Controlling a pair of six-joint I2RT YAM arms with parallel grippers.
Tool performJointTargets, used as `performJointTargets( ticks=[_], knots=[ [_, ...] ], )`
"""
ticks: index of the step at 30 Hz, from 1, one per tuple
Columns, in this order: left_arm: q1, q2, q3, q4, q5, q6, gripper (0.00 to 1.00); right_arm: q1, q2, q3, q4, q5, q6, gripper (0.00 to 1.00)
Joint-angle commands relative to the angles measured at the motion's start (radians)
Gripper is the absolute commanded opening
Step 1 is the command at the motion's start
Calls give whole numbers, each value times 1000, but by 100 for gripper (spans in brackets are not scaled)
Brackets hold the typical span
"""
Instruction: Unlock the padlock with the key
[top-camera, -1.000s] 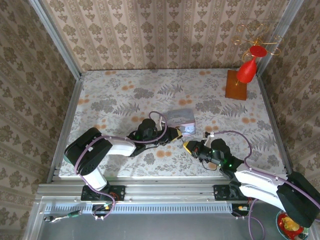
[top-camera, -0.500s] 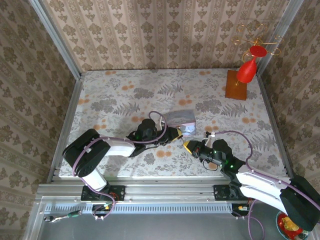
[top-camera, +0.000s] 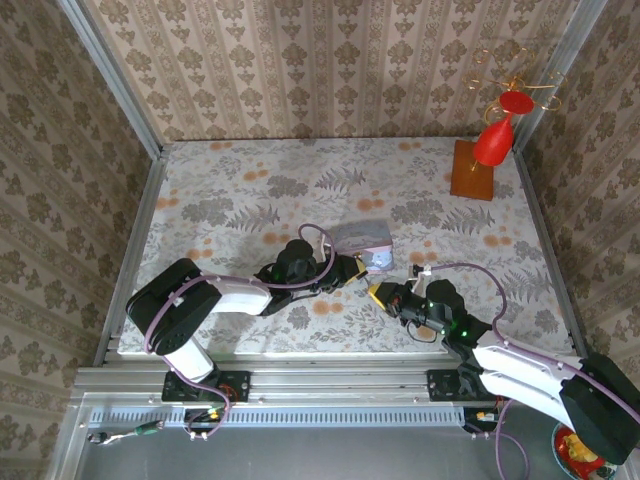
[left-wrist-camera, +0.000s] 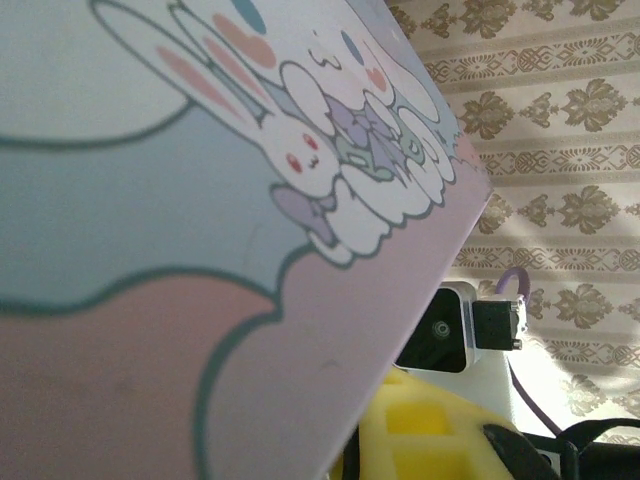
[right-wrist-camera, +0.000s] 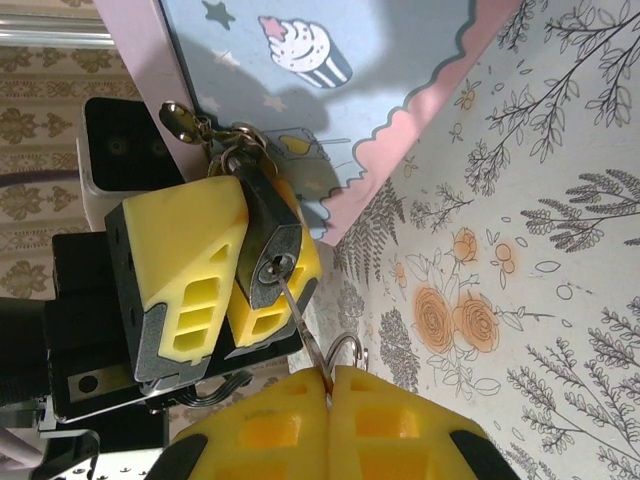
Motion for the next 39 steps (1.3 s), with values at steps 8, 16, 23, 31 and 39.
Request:
performJointTargets(
  ticks=[8, 16, 23, 31, 39],
  knots=[
    [-46, -41, 18, 108, 71, -19, 0, -38, 11, 12, 22, -2, 14, 0],
    [-56, -39, 27, 125, 74, -23, 0, -39, 62, 27, 63, -15, 20, 0],
    [-59, -42, 24, 107, 79, -12, 0, -51, 70, 36, 75, -19, 20, 0],
    [-52, -44, 24, 31, 61, 38, 0, -52, 56, 50, 64, -31, 18, 0],
    [-8, -50, 33, -70, 44, 113, 0, -52, -1, 24, -14, -11, -3, 0]
  ],
)
